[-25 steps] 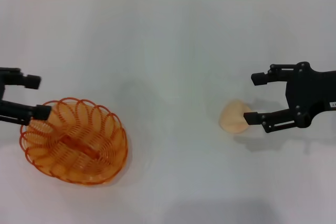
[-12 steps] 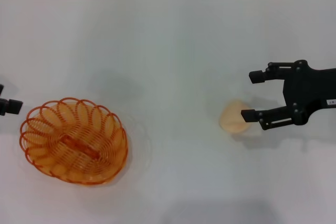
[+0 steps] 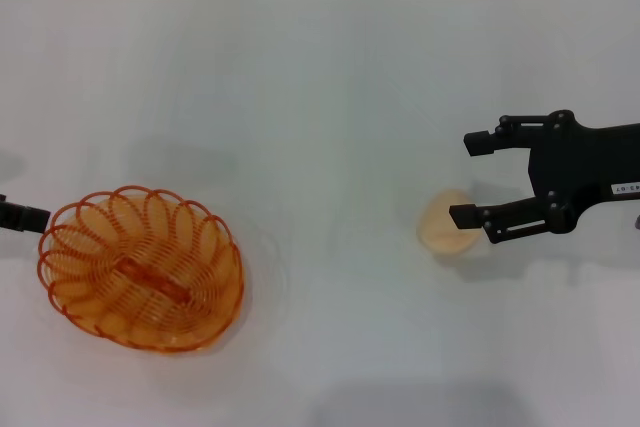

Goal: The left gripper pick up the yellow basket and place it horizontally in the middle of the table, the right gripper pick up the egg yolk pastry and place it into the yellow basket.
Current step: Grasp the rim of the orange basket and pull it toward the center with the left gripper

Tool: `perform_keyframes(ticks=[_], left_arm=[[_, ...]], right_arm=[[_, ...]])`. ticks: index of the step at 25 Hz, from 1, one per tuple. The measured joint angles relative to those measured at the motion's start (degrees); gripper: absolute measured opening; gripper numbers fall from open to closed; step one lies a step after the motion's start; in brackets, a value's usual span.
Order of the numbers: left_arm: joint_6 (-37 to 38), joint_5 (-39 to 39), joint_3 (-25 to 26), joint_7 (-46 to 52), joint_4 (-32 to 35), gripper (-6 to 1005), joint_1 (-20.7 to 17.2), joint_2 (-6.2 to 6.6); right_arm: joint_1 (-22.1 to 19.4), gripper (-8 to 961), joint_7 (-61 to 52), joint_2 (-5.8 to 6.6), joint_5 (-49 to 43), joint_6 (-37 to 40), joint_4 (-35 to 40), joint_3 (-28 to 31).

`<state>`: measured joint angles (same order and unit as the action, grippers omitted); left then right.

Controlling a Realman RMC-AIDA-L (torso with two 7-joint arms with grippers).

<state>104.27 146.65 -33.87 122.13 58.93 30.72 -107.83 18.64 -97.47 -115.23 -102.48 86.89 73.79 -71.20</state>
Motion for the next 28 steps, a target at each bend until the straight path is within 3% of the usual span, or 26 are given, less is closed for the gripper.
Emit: perform_keyframes(ticks=[12,28], left_arm=[[-4.2,7.9,-1.0,-0.1,-7.0,862,4.9,-0.75],[-7.5,9.8,-5.8,1.1,-10.8,849,7.5,-1.34]], right_arm=[[0.1,862,0.0,0.0,0.0,-0.1,-0.1,-0.2],[0.1,860,0.0,0.0,0.6,0.0,0.0,-0.7]])
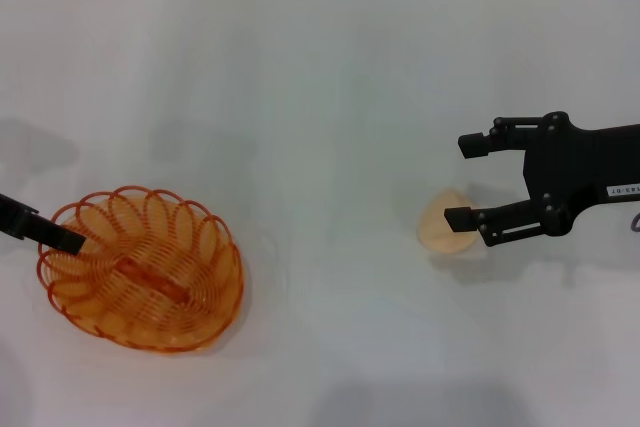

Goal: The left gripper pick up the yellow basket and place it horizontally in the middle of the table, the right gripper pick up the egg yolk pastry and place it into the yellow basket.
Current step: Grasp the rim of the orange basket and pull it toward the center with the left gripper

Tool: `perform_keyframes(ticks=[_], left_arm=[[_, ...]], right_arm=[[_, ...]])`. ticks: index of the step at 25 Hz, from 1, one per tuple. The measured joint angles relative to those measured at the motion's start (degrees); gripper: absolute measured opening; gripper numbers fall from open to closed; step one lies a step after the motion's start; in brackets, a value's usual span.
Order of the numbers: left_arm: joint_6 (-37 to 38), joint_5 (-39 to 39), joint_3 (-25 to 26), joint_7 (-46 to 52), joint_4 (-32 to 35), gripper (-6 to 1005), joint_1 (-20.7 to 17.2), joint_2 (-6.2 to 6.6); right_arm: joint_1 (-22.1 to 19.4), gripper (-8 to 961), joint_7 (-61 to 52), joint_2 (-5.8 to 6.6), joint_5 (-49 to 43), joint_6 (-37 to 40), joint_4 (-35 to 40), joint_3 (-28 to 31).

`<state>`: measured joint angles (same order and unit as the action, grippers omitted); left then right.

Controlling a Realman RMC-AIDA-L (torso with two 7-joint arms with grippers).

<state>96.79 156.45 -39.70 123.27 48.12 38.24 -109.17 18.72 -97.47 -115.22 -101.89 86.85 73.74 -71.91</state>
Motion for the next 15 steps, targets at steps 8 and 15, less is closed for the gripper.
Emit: perform_keyframes(ticks=[8,15], left_arm=[[-0.7,0.0,-0.3,0.3,-0.1,559,0.3,-0.08],[-1.1,0.1,-0.9,0.3,-0.4,499,0.5,-0.84]], right_arm=[[0.0,860,0.0,0.0,0.0,0.0,0.0,-0.1],[0.0,859,0.0,0.0,0.0,0.0,0.0,-0.1]])
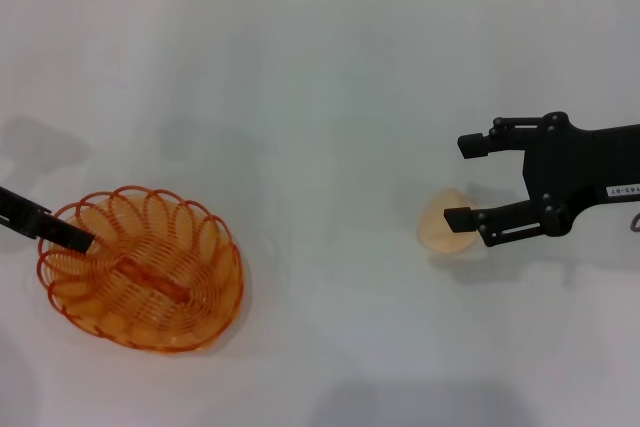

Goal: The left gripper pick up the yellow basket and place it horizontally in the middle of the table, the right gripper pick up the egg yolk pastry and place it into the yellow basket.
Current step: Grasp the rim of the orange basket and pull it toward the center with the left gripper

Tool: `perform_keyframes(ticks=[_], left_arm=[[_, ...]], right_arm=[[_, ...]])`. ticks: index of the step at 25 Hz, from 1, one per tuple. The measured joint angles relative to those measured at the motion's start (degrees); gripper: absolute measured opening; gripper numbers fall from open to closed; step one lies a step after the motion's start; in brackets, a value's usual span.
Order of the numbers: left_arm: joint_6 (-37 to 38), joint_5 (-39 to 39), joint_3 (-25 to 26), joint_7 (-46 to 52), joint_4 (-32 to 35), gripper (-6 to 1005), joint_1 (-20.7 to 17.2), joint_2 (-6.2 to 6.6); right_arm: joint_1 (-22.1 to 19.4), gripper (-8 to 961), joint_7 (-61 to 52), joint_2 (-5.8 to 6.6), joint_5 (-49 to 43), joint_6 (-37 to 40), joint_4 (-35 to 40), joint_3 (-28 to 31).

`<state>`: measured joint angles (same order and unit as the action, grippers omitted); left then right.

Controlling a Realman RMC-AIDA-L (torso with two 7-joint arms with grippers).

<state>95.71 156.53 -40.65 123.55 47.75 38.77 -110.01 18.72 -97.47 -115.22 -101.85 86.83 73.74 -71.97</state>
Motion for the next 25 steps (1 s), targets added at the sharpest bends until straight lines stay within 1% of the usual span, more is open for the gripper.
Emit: perform_keyframes(ticks=[9,15,17,25], left_arm=[[-0.3,0.0,-0.1,-0.2,-1.2,430,0.3,-0.03],[-0.6,0.0,-0.7,-0.1,-1.2,323,0.3,-0.04],[-0.7,0.0,-0.8,0.0,-1.3,316,0.3,-0.09],[-1.0,0.0,-1.5,0.3,-1.3,210,0.3,-0.11]], right_arm=[[0.0,858,0.0,0.0,0.0,0.0,0.0,0.2],[0.0,858,0.0,0.0,0.0,0.1,0.0,0.3],[0.0,858,0.0,0.0,0.0,0.0,0.0,0.4],[0.0,857,0.0,0.0,-0.1,0.0,0.1,0.5]])
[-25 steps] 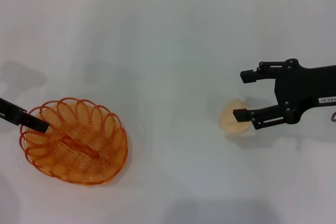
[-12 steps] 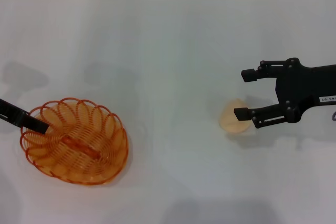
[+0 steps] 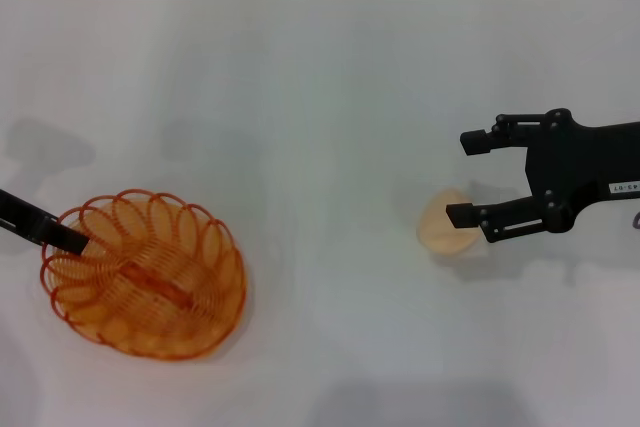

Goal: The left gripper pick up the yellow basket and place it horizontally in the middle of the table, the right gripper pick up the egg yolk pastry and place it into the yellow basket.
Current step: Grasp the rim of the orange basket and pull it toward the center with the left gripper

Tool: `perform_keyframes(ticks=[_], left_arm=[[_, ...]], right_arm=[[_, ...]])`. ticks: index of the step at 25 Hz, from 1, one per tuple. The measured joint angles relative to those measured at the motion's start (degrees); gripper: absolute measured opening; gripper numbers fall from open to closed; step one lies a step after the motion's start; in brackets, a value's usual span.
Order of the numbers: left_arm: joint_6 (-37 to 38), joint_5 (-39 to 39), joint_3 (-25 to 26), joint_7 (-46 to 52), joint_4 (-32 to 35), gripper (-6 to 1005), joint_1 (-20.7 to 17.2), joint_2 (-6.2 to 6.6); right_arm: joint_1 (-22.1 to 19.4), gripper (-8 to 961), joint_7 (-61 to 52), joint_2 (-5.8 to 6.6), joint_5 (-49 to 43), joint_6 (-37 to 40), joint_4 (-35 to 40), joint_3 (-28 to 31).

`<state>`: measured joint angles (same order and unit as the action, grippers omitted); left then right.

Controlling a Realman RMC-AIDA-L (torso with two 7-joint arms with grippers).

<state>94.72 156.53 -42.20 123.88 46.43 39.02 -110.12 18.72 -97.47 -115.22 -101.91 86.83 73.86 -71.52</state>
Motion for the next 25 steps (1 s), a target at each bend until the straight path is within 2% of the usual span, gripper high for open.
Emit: perform_keyframes(ticks=[4,20,25], left_arm=[[-0.1,0.0,-0.5,0.1,0.0,163,0.1,0.0],[1.2,-1.3,0.0,2.2,0.5,93,1.3,0.74],[1.4,-4.1,3.2,2.8,0.7,88,1.4,0.88]], right_arm=[[0.0,857,0.0,0.0,0.0,0.0,0.2,0.0],[0.3,858,0.0,0.07,0.0,0.1,0.5,0.1],[0.3,858,0.0,0.09,0.0,0.1,0.2,0.6]])
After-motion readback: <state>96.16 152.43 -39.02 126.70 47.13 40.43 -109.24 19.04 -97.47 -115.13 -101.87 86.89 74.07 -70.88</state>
